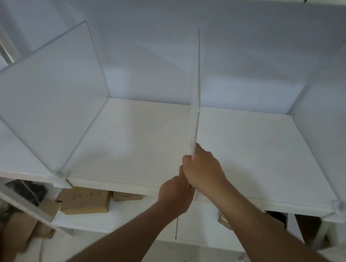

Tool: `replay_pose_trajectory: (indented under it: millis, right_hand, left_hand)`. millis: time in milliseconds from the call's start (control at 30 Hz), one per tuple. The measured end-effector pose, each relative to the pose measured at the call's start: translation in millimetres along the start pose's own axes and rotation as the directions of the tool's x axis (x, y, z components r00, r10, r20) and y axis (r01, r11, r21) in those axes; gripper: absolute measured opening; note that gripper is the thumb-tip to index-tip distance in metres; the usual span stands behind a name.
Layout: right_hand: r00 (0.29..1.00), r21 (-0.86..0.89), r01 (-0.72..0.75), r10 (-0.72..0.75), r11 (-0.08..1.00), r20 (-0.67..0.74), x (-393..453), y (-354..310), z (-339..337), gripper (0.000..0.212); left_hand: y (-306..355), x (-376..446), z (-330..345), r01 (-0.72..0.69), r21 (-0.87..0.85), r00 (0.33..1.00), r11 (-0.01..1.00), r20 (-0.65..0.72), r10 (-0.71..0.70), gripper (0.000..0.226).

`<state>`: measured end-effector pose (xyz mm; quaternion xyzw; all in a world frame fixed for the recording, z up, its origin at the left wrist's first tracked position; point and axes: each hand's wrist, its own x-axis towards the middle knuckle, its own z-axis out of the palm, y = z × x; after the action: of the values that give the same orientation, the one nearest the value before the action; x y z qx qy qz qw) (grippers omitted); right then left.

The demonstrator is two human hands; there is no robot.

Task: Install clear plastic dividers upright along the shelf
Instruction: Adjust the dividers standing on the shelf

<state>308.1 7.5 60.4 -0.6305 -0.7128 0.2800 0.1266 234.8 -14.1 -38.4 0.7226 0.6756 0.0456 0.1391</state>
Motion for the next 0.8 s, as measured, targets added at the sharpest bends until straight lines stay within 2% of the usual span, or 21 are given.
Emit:
replay_pose_trajectory:
  millis: [167,233,300,367,467,533,567,633,700,800]
  right_hand:
    - [0.999,-0.01,0.05,-0.05,0.999,-0.011,0,3,2,0.03]
    - [0.998,-0.014,0.066,-0.066,0.998,-0.005,1,5,1,0.029]
    - [0.996,-0.019,0.084,-0.084,0.996,0.012,1,6,-2,0.028]
    - [0.993,-0.008,0.108,-0.107,0.994,0.053,2,10,-5,0.027]
    - [0.978,-0.001,0.155,-0.153,0.988,0.142,3,22,-16,0.024]
    - [0.969,0.072,0.159,-0.169,0.985,0.178,-1,36,-26,0.045]
    - [0.973,0.099,0.157,-0.172,0.983,0.156,-3,46,-32,0.057]
    - [0.984,0.086,0.15,-0.157,0.985,0.083,-11,66,-43,0.061]
    - [0.991,0.032,0.133,-0.133,0.991,0.015,-18,89,-56,0.058]
    - [0.994,-0.004,0.07,-0.07,0.998,-0.083,-28,125,-81,0.056]
  left_hand:
    - [6,-9,-1,0.08,-0.04,0.997,0.996,0.001,-0.08,0.028]
    - [11,-19,0,0.142,-0.137,0.99,0.98,0.009,-0.143,0.03]
    - [14,-30,-4,0.155,-0.234,0.988,0.96,0.054,-0.147,0.02]
    - [15,-35,-19,0.103,-0.224,0.99,0.969,0.118,-0.078,0.022]
    - [16,-28,-43,-0.073,-0.212,0.991,0.975,0.091,0.094,0.028]
    - [22,-21,-50,-0.161,-0.248,0.983,0.955,0.048,0.178,0.029]
    - [26,-18,-50,-0.188,-0.316,0.978,0.93,0.029,0.208,0.033]
    - [41,-15,-44,-0.245,-0.437,0.966,0.866,-0.04,0.254,0.053]
    - [59,-7,-36,-0.259,-0.443,0.966,0.859,-0.116,0.231,0.074]
    - [90,4,-27,-0.189,-0.444,0.981,0.876,-0.113,0.155,0.093]
